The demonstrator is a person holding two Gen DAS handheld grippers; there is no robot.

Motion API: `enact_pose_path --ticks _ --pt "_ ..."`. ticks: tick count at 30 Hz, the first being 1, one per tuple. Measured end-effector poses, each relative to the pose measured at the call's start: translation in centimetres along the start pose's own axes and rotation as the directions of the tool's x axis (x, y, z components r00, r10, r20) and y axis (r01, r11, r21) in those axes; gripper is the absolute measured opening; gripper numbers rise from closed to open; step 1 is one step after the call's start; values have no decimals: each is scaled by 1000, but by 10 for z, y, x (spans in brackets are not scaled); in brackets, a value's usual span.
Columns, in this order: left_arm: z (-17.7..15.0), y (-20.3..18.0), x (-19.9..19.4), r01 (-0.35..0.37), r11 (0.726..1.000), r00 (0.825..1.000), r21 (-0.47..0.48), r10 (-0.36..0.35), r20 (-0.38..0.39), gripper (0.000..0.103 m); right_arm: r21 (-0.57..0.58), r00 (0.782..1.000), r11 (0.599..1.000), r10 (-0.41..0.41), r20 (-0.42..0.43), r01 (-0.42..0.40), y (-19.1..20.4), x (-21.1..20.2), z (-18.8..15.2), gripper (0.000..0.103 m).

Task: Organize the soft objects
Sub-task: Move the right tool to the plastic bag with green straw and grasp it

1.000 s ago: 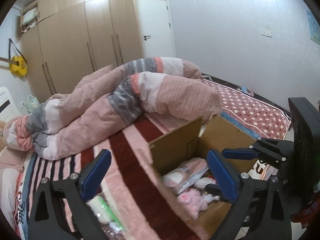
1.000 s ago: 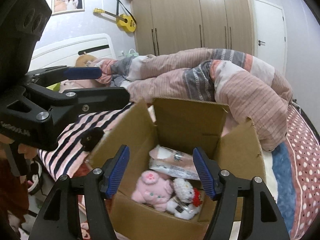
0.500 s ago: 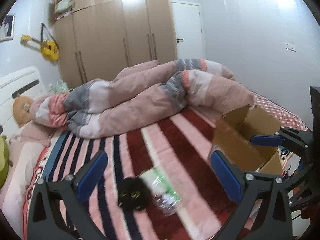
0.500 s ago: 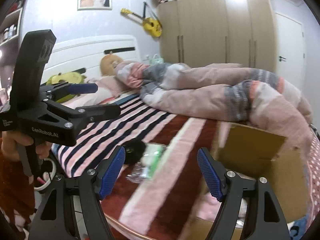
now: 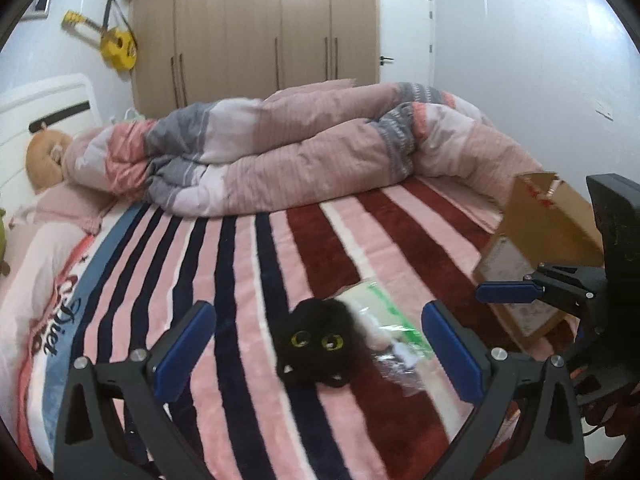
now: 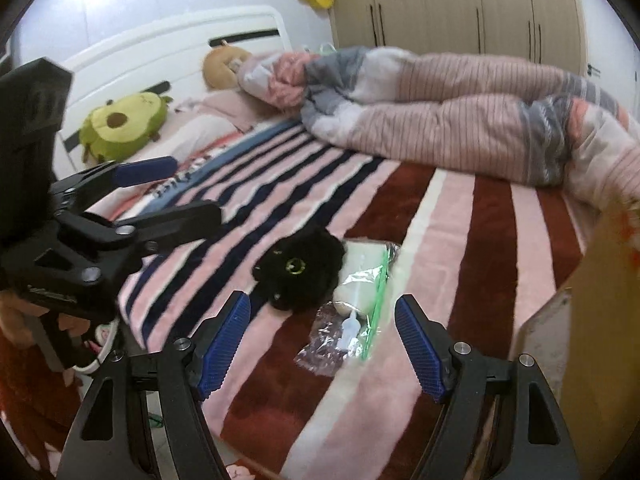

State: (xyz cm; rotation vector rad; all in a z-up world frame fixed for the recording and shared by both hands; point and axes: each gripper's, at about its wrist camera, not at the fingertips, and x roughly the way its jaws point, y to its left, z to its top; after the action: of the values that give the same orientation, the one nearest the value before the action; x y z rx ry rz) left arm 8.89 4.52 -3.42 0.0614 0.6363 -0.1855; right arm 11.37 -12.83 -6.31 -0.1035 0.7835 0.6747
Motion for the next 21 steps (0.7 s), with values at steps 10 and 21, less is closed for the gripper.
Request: enact_pose_path --ticks 10,21 --pt "-22 29 56 59 997 997 -59 -61 -37 102 29 993 998 -48 -111 52 -18 80 1 70" --pt "-24 35 83 94 993 994 -70 -98 -48 102 22 975 995 -90 -201 97 -32 117 -4 40"
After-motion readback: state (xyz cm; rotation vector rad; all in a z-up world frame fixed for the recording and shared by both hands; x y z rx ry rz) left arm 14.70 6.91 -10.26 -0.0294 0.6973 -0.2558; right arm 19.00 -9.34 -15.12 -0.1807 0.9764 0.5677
